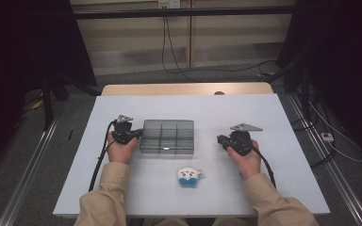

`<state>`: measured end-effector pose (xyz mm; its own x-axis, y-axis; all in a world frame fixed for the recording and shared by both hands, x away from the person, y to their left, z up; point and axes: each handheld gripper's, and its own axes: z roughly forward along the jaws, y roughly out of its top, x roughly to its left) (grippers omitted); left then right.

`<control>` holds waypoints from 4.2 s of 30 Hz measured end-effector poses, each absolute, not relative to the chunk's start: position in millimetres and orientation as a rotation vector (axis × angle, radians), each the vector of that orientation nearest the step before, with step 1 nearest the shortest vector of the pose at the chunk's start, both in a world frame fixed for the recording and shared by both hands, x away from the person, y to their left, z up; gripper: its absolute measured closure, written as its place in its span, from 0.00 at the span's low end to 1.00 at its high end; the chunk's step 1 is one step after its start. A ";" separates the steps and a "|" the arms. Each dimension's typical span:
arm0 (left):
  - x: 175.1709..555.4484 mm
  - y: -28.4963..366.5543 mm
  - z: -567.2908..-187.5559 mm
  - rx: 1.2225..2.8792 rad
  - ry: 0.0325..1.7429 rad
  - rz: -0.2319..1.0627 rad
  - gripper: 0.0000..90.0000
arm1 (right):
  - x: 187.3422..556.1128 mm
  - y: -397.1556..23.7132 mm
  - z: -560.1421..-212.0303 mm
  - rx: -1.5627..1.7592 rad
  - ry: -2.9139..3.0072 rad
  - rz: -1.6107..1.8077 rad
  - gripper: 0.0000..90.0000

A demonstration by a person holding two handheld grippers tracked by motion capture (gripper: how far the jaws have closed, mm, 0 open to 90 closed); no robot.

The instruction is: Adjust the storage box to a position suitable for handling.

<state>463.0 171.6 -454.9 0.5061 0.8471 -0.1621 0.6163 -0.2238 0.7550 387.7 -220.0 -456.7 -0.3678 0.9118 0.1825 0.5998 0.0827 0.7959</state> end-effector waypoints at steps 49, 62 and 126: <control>448.1 114.9 -456.1 2.029 1.060 0.280 1.00 | 398.7 -207.8 -463.5 1.532 2.050 1.117 1.00; 437.2 107.3 -453.4 2.057 1.035 0.272 1.00 | 395.8 -214.5 -463.8 1.545 2.057 1.095 1.00; 394.1 105.9 -452.7 2.054 1.034 0.290 1.00 | 354.7 -219.2 -462.2 1.501 2.100 1.106 1.00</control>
<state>394.1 105.9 -452.7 0.6396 0.7556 -0.1411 0.5719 -0.3452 0.7441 354.7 -219.2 -462.2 -0.3892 0.9064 0.1643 0.6484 0.1429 0.7478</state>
